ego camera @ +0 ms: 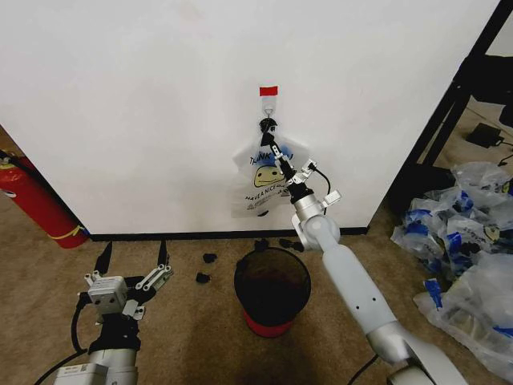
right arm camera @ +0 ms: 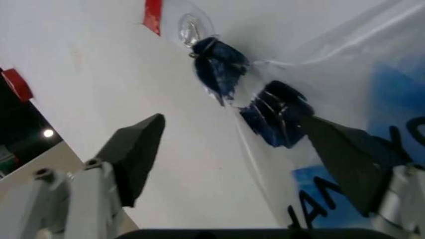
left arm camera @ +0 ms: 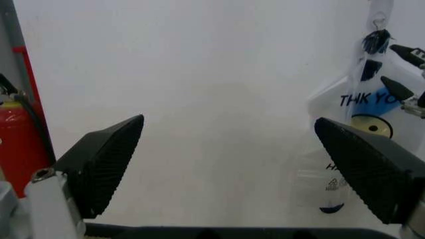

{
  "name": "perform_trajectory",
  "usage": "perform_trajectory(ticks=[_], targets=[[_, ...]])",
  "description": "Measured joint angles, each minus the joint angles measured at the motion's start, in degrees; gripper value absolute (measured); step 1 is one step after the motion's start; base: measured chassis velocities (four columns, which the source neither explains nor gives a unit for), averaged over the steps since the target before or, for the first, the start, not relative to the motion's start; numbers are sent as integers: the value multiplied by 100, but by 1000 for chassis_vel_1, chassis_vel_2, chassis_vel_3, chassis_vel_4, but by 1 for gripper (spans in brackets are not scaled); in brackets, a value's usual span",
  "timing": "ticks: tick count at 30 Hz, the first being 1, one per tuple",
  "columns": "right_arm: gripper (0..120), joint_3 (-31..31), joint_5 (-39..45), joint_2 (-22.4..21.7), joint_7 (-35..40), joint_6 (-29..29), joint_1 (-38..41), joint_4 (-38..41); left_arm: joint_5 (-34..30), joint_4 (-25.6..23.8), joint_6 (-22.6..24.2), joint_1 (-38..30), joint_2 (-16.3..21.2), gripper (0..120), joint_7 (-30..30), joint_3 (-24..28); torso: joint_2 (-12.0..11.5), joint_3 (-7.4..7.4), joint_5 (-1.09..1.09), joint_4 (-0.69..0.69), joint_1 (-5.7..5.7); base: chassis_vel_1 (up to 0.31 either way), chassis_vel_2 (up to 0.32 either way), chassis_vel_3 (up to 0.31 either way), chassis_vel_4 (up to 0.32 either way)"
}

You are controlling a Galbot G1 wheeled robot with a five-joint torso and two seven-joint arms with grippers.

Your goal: Pick up the garbage bag from the wall and place it over the trash bin.

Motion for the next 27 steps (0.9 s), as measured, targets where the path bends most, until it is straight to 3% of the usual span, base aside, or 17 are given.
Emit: perform_trajectory(ticks=[15,18,22,27], targets=[[88,32,-163,254,-130,3,305,-599,-37,43,-22,-34,9,100,-75,-35,1,0,0,1,0,0,0,0,0],[84,48,-223,295,-169,11,342,-669,-51,53,-34,-39,28,100,-92,-53,1,-1,0,0,0,0,0,0,0],[67,76,-302,312,-187,15,385,-777,-63,56,-43,-46,53,100,-102,-69,1,0,0,0,-1,0,0,0,0],[65,109,-342,340,-244,15,436,-880,-74,66,-55,-52,78,100,-112,-78,1,-1,0,-3,-1,0,0,0,0]])
